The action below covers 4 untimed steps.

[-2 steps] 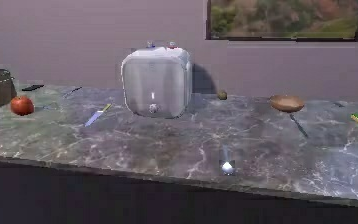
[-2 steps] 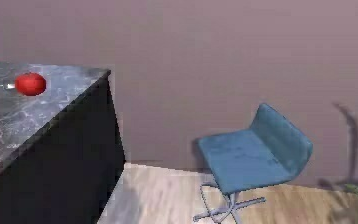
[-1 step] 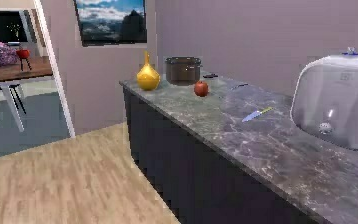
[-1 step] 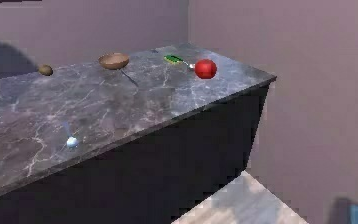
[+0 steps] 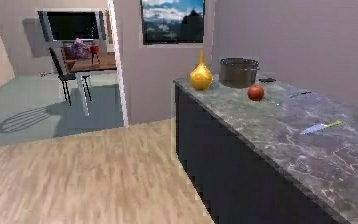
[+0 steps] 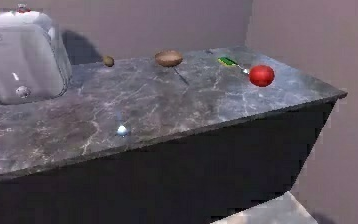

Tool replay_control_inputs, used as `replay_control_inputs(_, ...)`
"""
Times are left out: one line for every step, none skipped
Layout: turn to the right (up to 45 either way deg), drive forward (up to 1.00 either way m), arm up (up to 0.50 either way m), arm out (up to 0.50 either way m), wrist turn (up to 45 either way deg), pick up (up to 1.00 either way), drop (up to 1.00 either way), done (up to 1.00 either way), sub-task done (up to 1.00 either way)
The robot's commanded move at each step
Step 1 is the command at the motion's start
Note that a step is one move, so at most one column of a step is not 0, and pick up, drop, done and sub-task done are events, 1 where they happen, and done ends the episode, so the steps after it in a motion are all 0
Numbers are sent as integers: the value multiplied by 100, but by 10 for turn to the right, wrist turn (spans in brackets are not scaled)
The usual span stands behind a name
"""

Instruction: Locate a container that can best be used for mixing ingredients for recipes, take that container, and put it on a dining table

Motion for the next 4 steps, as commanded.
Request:
replay_control_inputs(450,0,0,0,0,0,0,0,0)
replay_control_inputs(450,0,0,0,0,0,0,0,0)
replay_control_inputs(120,0,0,0,0,0,0,0,0)
replay_control_inputs(0,45,0,0,0,0,0,0,0)
